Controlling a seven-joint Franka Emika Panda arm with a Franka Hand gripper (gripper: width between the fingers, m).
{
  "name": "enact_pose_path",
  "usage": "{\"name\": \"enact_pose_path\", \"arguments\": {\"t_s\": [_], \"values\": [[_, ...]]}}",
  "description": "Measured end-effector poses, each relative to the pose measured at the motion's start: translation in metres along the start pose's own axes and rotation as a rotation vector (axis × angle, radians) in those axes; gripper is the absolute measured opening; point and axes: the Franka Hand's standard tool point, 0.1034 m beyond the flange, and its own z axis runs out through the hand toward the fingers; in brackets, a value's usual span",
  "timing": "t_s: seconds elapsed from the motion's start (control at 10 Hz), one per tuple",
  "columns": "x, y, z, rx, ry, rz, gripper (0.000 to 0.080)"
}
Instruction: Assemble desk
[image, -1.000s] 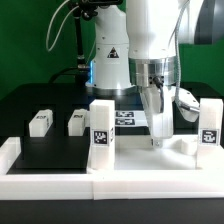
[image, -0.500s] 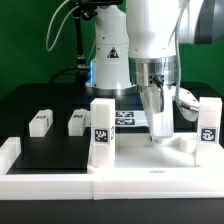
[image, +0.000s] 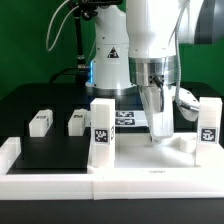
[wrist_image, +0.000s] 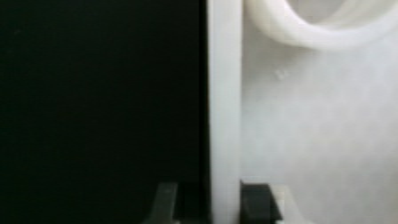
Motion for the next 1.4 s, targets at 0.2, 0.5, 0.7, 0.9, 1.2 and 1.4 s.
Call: {"name": "enact_pose_path", "arguments": {"t_s": [0.2, 0.5, 0.7, 0.9, 1.2, 1.4], "values": [[0.018, 0.003, -0.004, 0.006, 0.0, -0.178, 0.0061], [0.062, 0.023, -0.007, -0.008, -0.013, -0.402, 0.0061], [0.075, 0.031, -0.003, -0.027, -0.019, -0.615, 0.0061], [0.074, 0.033, -0.002, -0.036, -0.018, -0.761, 0.0061], [0.078, 0.029, -0.004, -0.036, -0.018, -0.981, 0.0061], [0.084, 0.004, -0.012, -0.048, -0.021, -1.248, 0.006]]}}
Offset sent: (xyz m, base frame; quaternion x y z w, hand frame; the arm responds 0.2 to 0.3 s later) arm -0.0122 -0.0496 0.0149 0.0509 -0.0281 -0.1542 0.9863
